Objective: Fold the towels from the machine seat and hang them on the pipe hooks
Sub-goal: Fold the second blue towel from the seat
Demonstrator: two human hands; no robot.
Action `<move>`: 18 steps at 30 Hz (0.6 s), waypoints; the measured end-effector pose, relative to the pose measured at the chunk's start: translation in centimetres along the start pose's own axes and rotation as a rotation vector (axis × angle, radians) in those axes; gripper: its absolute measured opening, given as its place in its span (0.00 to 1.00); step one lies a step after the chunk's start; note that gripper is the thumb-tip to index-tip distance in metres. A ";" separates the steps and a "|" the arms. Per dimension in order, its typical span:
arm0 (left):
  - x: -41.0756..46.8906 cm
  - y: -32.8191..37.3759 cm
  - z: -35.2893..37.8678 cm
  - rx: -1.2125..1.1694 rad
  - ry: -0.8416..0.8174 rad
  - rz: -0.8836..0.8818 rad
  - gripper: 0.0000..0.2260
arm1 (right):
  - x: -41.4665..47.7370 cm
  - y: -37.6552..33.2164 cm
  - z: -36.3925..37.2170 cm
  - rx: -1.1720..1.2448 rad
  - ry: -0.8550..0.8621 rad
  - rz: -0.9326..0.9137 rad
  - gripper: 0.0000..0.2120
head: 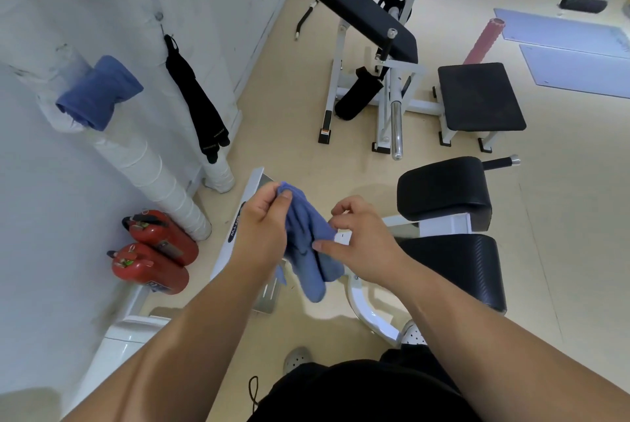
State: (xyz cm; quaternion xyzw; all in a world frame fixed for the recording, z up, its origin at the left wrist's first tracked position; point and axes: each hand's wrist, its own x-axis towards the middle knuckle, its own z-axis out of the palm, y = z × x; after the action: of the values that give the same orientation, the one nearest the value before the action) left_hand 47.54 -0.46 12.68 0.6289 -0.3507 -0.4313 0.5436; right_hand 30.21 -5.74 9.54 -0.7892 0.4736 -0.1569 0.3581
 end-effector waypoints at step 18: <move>3.7 -2.2 -8.1 0.336 0.262 -0.012 0.11 | 1.1 5.1 -3.2 -0.676 -0.345 0.112 0.19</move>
State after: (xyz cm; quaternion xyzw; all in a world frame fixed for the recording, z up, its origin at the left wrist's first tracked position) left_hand 56.35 -0.34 10.20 0.7633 -0.3402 -0.2847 0.4696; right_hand 25.68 -9.51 7.99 -0.8505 0.4737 0.1629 0.1603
